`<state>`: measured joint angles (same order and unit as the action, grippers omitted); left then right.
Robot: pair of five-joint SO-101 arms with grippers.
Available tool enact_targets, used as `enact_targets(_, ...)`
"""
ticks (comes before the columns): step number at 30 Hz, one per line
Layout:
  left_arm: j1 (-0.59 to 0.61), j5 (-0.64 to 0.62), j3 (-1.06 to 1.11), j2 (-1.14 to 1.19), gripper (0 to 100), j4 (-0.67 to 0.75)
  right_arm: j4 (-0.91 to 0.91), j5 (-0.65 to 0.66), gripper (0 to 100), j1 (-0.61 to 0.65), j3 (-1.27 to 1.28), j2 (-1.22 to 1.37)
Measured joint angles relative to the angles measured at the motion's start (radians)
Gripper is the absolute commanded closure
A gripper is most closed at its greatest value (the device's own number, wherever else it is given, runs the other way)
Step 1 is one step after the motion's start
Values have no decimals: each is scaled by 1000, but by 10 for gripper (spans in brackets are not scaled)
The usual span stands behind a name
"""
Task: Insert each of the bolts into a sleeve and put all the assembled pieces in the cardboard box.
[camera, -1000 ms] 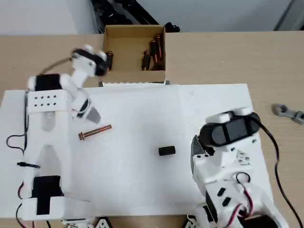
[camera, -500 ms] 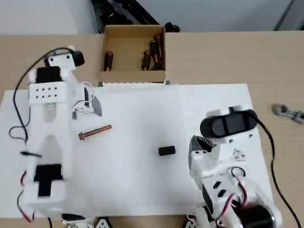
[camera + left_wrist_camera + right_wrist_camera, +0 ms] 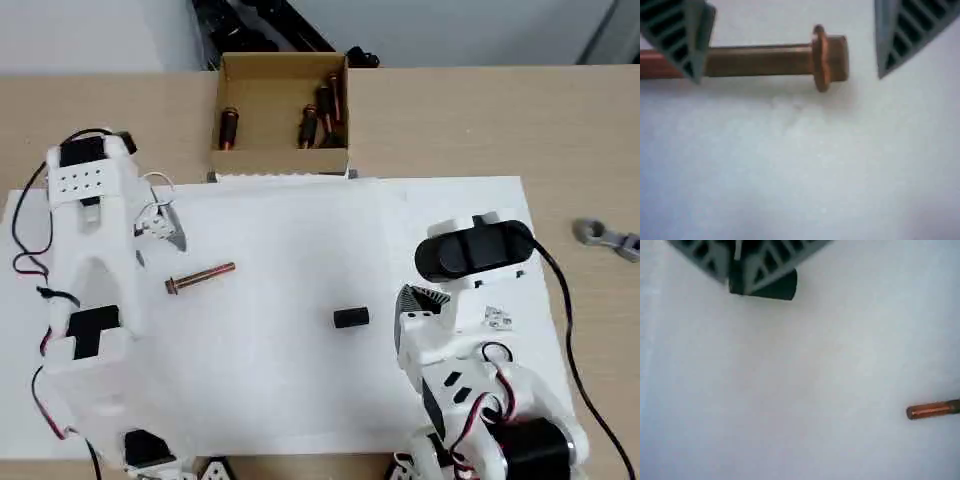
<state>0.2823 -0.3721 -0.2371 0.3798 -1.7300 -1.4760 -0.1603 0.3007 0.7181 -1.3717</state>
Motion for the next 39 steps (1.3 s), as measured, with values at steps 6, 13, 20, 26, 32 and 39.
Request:
enact_targets(6,2,-155,5,-143,786,0,3,0,995,0,0,0)
enact_targets(13,-89,-236,77,-196,724,0,9,0,995,0,23,0)
enact_targets(20,-178,-310,83,-170,721,0,91,0,994,0,86,2)
enact_targets(26,-180,-308,83,-157,731,0,112,0,995,43,89,86)
enact_targets(32,-178,-379,166,-157,731,0,189,-3,995,129,84,253)
enact_targets(39,-163,-503,262,-157,729,0,247,-3,995,138,48,399)
